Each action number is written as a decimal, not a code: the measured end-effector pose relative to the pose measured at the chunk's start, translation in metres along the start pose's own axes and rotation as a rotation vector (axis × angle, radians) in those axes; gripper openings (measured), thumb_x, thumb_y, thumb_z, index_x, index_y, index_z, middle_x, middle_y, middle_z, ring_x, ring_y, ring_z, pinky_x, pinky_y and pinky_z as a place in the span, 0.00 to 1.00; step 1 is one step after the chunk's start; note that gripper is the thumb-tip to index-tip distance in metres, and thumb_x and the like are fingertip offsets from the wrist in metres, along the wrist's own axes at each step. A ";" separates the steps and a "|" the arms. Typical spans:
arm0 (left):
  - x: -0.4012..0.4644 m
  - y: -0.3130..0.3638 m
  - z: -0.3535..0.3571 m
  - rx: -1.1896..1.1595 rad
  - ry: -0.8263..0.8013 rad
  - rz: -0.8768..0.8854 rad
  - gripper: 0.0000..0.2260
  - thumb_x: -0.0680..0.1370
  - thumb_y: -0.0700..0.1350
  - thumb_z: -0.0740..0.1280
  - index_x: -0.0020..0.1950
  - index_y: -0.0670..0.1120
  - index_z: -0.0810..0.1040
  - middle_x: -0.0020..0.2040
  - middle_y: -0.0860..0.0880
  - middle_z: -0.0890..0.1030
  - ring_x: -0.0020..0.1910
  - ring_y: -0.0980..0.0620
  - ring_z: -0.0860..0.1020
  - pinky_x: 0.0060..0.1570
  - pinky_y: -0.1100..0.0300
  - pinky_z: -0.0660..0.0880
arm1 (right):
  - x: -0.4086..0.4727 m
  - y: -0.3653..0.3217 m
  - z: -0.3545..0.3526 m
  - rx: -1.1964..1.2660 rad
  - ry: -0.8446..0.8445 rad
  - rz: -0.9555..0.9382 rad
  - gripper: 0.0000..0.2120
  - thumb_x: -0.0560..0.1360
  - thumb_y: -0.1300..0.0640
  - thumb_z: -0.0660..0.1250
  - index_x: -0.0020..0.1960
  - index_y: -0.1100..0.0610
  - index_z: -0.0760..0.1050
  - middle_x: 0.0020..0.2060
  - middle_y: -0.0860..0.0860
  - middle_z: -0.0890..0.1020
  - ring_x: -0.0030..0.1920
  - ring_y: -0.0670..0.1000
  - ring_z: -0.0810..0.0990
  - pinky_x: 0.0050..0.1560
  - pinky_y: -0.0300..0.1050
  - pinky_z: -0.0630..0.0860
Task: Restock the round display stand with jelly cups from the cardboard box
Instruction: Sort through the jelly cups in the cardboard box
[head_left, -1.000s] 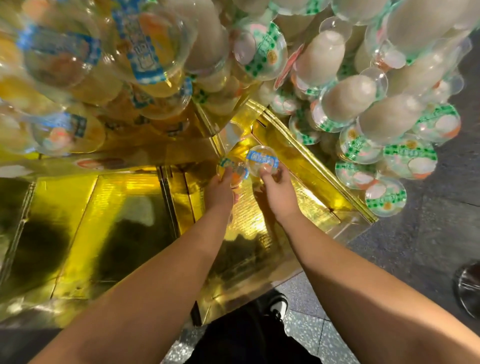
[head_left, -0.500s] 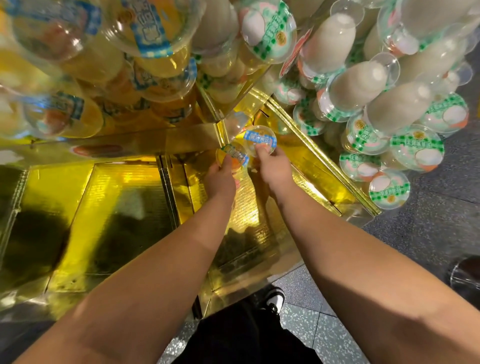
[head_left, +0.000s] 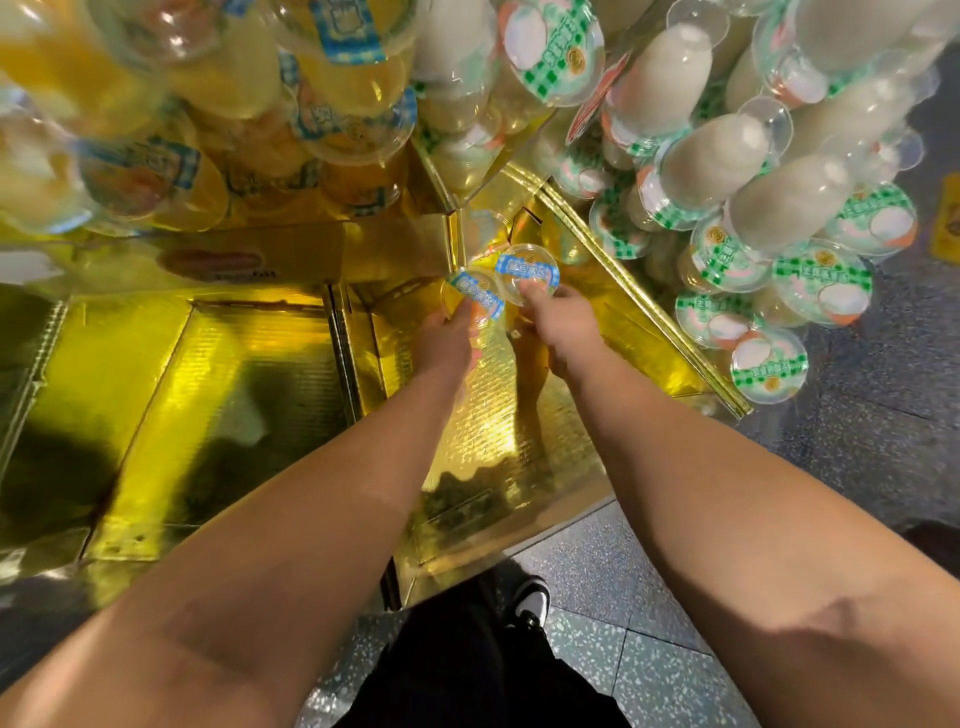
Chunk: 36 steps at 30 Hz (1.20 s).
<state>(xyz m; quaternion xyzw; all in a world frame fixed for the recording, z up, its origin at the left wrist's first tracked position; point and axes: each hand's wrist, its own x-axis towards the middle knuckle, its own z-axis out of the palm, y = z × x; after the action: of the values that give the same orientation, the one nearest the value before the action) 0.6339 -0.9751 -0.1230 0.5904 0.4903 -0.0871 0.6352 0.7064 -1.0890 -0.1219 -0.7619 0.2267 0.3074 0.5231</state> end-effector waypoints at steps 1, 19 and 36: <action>0.000 0.001 -0.001 0.022 -0.013 0.002 0.18 0.82 0.54 0.62 0.65 0.43 0.76 0.47 0.48 0.79 0.31 0.54 0.74 0.27 0.65 0.67 | 0.000 -0.002 -0.002 0.004 -0.006 0.013 0.31 0.69 0.39 0.73 0.63 0.59 0.73 0.46 0.54 0.84 0.49 0.55 0.84 0.56 0.59 0.80; -0.207 -0.025 -0.122 0.054 -0.112 0.232 0.04 0.82 0.42 0.63 0.56 0.48 0.76 0.51 0.47 0.78 0.38 0.52 0.77 0.33 0.63 0.73 | -0.204 0.016 -0.064 -0.241 -0.222 -0.247 0.05 0.80 0.56 0.61 0.46 0.55 0.74 0.46 0.54 0.80 0.45 0.52 0.79 0.46 0.46 0.71; -0.362 -0.134 -0.477 0.029 0.486 0.318 0.06 0.79 0.48 0.68 0.55 0.50 0.78 0.49 0.48 0.80 0.45 0.52 0.78 0.43 0.61 0.72 | -0.450 0.009 0.212 -0.857 -0.696 -0.827 0.08 0.78 0.51 0.64 0.51 0.54 0.78 0.48 0.50 0.83 0.50 0.52 0.80 0.53 0.46 0.73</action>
<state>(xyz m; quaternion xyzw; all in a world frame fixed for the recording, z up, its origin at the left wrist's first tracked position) 0.1105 -0.7845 0.1354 0.6723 0.5282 0.1504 0.4964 0.3327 -0.8830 0.1344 -0.7824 -0.4050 0.3717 0.2925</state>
